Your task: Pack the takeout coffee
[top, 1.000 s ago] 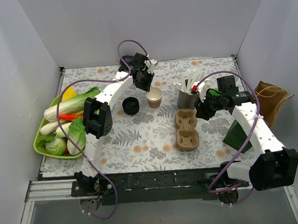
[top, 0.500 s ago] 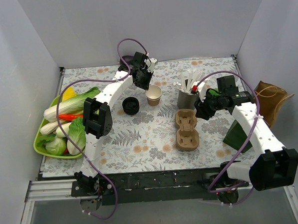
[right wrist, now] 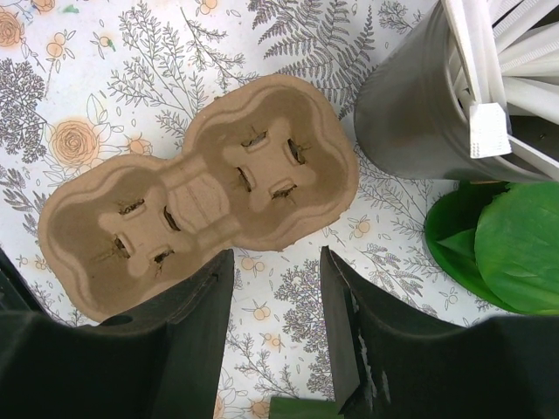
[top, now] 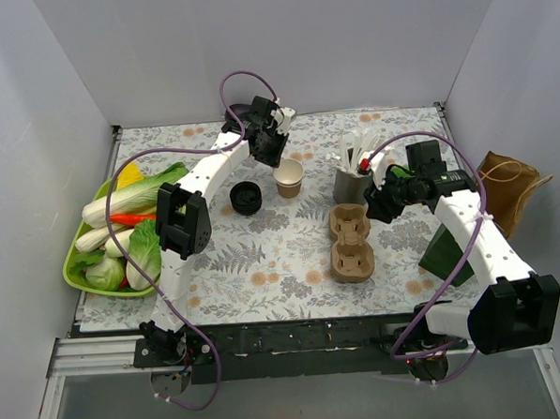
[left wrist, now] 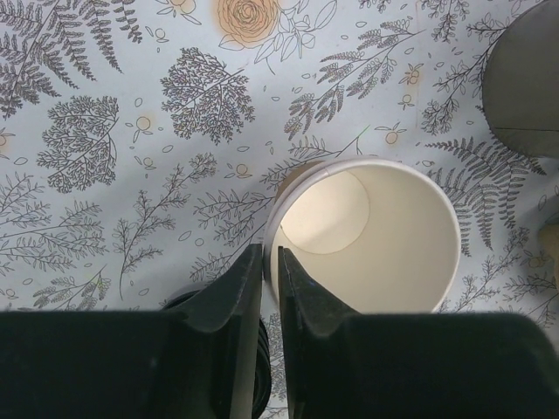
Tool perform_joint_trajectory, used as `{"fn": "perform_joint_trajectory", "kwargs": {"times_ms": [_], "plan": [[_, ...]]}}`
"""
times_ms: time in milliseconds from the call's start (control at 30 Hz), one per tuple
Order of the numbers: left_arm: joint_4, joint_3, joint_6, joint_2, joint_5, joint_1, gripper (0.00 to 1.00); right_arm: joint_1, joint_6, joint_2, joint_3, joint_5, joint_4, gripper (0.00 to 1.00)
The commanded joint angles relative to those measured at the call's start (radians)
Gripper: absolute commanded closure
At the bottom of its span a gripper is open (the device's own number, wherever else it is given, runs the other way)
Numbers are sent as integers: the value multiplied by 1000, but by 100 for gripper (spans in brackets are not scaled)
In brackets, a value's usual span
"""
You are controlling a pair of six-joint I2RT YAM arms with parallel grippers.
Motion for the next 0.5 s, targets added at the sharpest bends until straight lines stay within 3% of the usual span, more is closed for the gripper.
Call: {"fn": "perform_joint_trajectory", "kwargs": {"times_ms": [0,133,467], "plan": [[5,12,9,-60,-6,-3,89,5,11,5,12,-17,27,48],[3,22,9,-60,-10,-2,100,6,14,8,9,-18,32,48],[-28,88,18,-91,49,-3,100,8,11,12,24,-14,26,48]]}}
